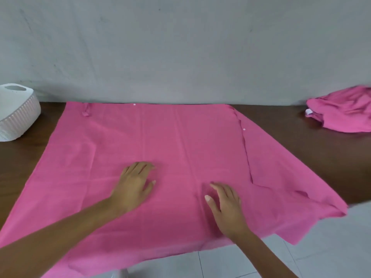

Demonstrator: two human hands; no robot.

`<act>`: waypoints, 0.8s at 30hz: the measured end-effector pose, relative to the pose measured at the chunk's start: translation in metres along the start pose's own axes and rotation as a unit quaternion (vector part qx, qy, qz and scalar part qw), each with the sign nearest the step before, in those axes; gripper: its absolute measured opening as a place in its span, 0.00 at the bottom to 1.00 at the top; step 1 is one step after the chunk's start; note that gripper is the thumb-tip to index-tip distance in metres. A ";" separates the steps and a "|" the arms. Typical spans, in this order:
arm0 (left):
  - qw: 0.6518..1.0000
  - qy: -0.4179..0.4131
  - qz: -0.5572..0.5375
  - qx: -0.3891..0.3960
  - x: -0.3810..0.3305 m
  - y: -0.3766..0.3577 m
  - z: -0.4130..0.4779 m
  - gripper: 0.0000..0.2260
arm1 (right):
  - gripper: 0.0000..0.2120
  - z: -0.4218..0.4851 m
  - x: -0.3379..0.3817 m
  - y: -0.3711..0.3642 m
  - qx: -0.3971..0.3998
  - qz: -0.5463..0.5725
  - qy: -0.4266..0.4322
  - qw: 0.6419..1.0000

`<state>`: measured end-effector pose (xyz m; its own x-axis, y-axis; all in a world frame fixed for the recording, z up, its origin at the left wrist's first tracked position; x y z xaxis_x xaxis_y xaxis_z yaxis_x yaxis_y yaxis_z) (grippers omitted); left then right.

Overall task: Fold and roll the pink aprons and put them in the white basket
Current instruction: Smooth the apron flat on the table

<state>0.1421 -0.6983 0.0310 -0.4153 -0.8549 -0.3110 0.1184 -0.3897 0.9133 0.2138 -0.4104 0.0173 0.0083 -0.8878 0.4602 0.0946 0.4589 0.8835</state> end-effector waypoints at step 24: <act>0.973 -0.201 -0.033 0.107 -0.339 -0.149 0.067 0.26 | 0.27 -0.105 -0.263 0.144 -0.079 -0.044 -0.250 0.964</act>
<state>0.2048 -0.3273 0.0184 -0.7394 -0.6110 -0.2828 -0.0930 -0.3234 0.9417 0.3301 -0.1147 0.0142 -0.4834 -0.7767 0.4039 0.2241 0.3362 0.9147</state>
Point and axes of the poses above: each hand's wrist, its own z-axis towards the middle knuckle, its own y-axis out of the back of the hand, x = y × z, the point moved 7 cm from there along z, towards the middle knuckle, and after that the axes turned 3 degrees about -x, right-handed, at the moved point
